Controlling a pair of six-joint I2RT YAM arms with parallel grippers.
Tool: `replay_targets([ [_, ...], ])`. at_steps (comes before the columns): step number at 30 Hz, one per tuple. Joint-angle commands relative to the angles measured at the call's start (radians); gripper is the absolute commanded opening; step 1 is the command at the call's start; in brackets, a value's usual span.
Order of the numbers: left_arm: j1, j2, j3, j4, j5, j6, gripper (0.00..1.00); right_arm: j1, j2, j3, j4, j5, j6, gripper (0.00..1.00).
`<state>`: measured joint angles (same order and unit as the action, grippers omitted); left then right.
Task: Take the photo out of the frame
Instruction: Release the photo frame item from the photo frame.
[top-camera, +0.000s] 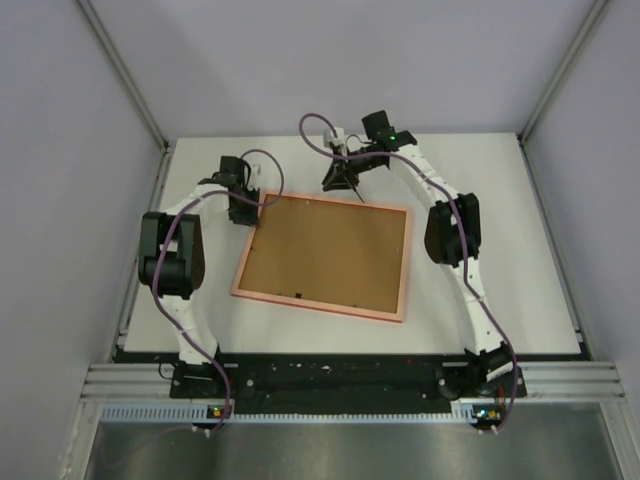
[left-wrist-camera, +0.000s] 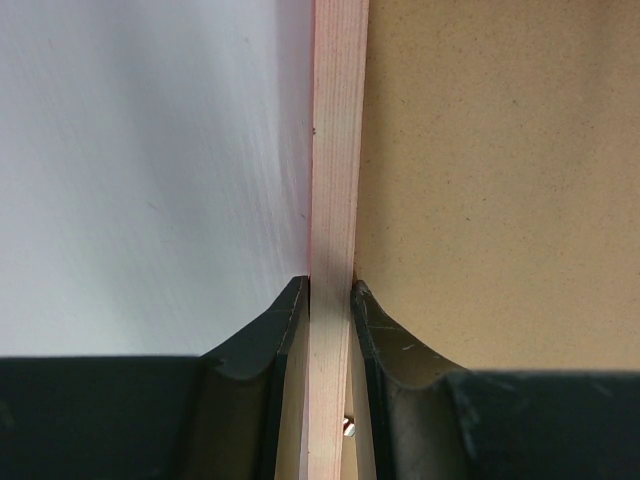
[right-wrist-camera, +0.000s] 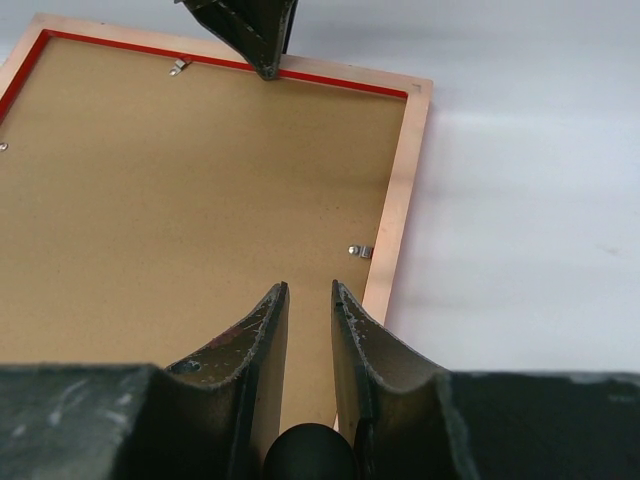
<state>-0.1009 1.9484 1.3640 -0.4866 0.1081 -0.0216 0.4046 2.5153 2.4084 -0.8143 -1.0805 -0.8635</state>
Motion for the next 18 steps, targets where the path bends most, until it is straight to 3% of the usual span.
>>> replay_targets([
  [1,-0.006,-0.049,-0.019,-0.021,0.038,0.012,0.0,-0.016,0.02,-0.002,-0.017,-0.062,-0.046,0.0],
  [18,-0.006,-0.037,-0.011,-0.032,0.028,0.049,0.0,-0.03,-0.019,-0.026,-0.094,-0.139,-0.089,0.0],
])
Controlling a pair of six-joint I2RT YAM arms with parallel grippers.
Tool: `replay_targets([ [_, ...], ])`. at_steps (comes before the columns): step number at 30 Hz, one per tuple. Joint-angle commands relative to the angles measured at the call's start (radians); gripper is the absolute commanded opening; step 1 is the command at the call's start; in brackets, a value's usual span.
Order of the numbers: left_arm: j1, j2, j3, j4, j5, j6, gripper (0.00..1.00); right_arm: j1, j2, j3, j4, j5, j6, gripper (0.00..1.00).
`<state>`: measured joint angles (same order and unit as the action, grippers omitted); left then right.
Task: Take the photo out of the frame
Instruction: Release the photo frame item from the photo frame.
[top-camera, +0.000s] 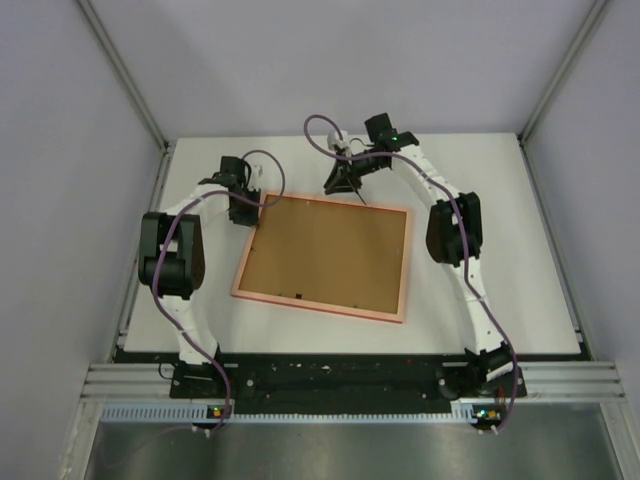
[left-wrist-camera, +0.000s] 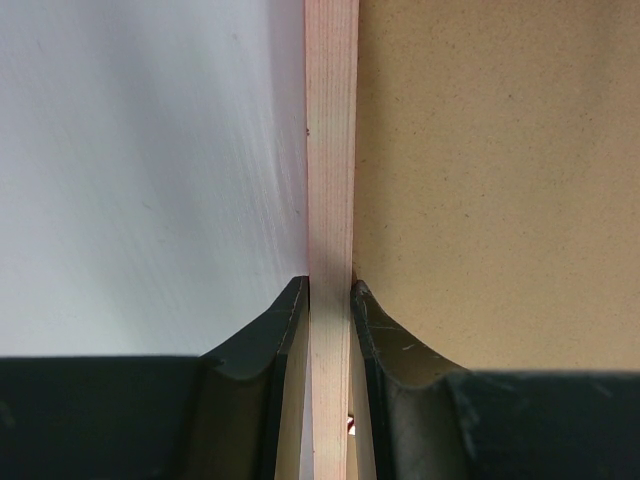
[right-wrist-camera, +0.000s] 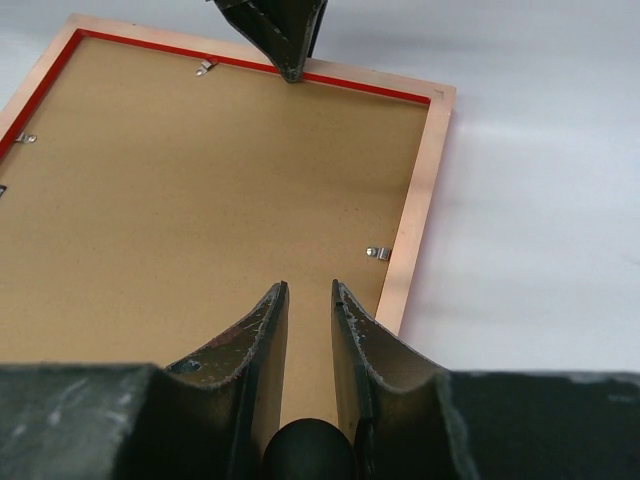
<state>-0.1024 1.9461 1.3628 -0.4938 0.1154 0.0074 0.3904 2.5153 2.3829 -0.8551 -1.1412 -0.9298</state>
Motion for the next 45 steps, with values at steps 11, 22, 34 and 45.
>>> replay_targets([
  [11,-0.005,-0.03,-0.01,-0.025,0.018,0.031,0.0,-0.024,-0.024,0.024,-0.104,-0.121,-0.044,0.0],
  [22,-0.005,-0.016,0.007,-0.035,0.01,0.032,0.0,-0.025,-0.073,0.056,-0.147,-0.128,-0.087,0.0],
  [34,-0.006,0.005,0.03,-0.068,0.018,0.045,0.0,-0.039,-0.015,0.059,-0.14,-0.121,-0.17,0.0],
  [45,-0.006,-0.009,0.025,-0.083,0.017,0.06,0.0,-0.067,0.019,0.035,-0.13,-0.14,-0.242,0.0],
])
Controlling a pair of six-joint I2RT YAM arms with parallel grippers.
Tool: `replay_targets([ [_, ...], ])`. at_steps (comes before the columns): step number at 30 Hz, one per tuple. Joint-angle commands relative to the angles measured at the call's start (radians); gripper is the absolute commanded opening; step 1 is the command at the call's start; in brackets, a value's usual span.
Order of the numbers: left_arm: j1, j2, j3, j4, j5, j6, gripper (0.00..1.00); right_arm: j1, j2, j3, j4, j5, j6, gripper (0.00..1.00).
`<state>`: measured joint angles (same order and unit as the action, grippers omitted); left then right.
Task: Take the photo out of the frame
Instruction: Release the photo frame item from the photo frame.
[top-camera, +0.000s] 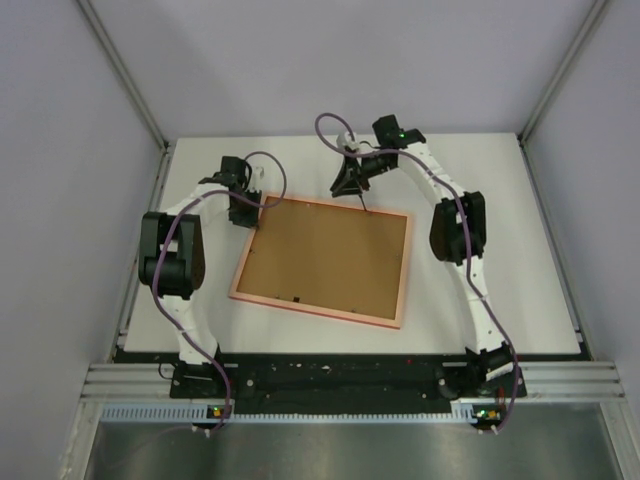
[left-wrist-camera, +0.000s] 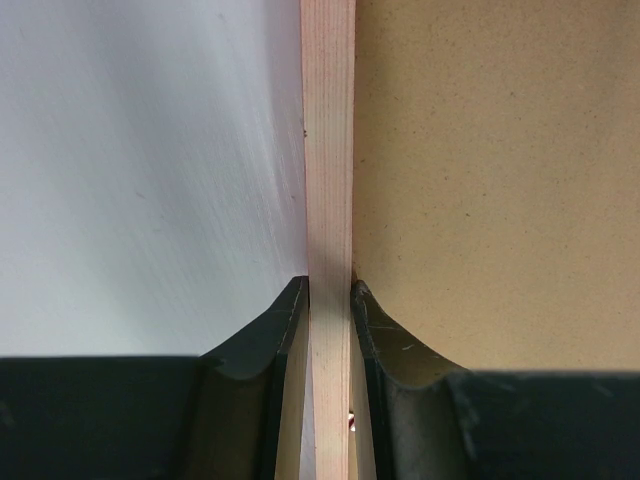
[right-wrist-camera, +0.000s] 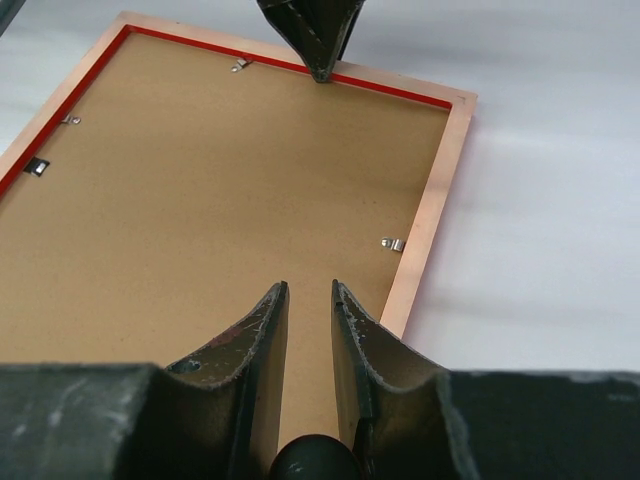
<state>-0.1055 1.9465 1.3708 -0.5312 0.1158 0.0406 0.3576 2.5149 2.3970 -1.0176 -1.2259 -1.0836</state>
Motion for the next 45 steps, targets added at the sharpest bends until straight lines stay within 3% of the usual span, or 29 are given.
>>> replay_targets([
  [1,-0.003,-0.008,0.016,-0.046,0.013,0.03,0.0,-0.037,0.022,0.021,0.033,-0.052,-0.09,0.0],
  [19,-0.003,-0.018,0.016,-0.061,0.035,0.036,0.0,-0.072,0.01,-0.052,-0.036,-0.043,-0.202,0.0],
  [34,-0.003,-0.023,0.016,-0.076,0.054,0.042,0.0,-0.091,0.012,-0.056,-0.197,-0.095,-0.529,0.0],
  [38,-0.003,-0.031,0.01,-0.078,0.041,0.047,0.0,-0.095,0.009,-0.053,-0.205,-0.084,-0.501,0.0],
  [45,-0.003,-0.044,-0.007,-0.072,-0.007,0.022,0.0,-0.101,-0.031,-0.074,-0.144,-0.047,-0.283,0.0],
])
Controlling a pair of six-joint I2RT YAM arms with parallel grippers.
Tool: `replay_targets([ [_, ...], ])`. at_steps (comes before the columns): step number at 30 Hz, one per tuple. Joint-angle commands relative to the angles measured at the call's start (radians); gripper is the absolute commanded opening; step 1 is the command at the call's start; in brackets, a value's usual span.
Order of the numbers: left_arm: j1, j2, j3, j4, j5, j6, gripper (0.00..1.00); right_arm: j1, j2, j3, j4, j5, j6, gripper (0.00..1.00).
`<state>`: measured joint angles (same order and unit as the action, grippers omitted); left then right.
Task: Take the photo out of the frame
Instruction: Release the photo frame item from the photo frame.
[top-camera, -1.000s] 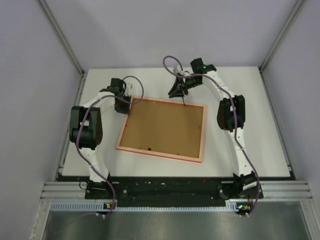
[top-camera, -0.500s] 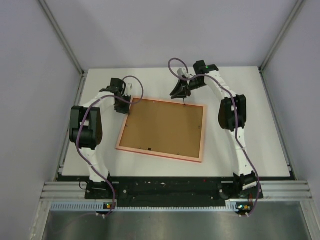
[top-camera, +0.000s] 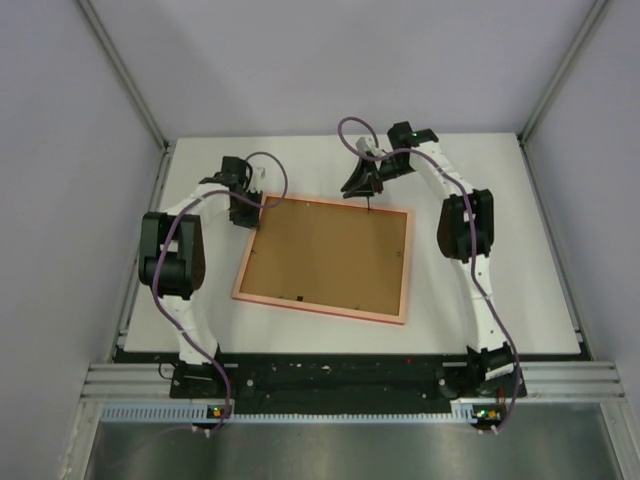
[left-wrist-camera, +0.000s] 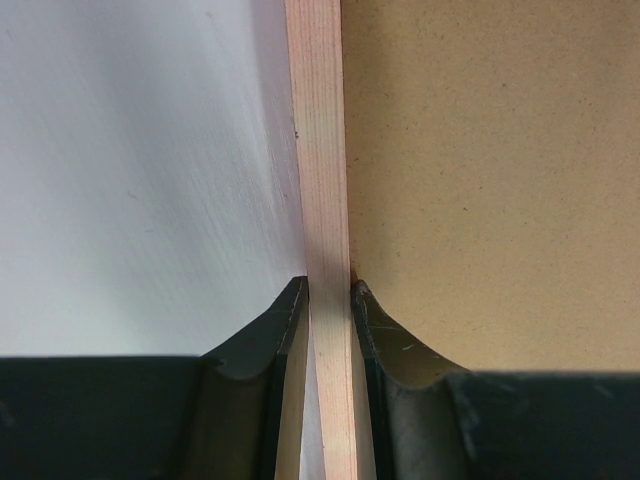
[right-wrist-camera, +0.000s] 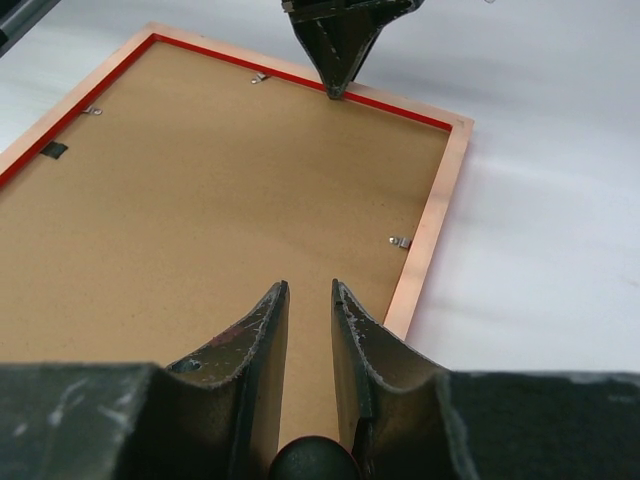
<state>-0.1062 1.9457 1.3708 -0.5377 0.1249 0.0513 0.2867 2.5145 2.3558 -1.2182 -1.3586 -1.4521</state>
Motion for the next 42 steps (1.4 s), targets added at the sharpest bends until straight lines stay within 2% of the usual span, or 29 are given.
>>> replay_targets([
  [1,-0.003,-0.044,-0.007,-0.064,-0.021,0.01,0.0,-0.034,-0.042,-0.05,0.072,0.085,0.102,0.0],
  [6,-0.003,-0.036,0.001,-0.065,-0.028,0.002,0.0,-0.04,-0.057,-0.055,0.123,0.11,0.177,0.0],
  [10,-0.003,-0.033,-0.001,-0.062,-0.013,-0.001,0.0,-0.037,-0.082,-0.067,0.103,0.159,0.047,0.0],
  [20,-0.003,-0.033,-0.001,-0.062,0.005,-0.001,0.0,0.025,-0.097,0.005,-0.012,0.245,-0.122,0.0],
  [33,-0.003,-0.042,-0.01,-0.059,-0.007,-0.001,0.0,0.031,-0.086,0.037,-0.052,0.266,-0.122,0.0],
  [38,-0.003,-0.039,-0.013,-0.056,-0.024,-0.005,0.0,0.022,-0.054,0.117,-0.043,0.265,0.013,0.0],
  [42,-0.003,-0.044,-0.012,-0.057,-0.045,-0.011,0.0,0.011,-0.063,0.102,0.072,0.276,0.203,0.0],
])
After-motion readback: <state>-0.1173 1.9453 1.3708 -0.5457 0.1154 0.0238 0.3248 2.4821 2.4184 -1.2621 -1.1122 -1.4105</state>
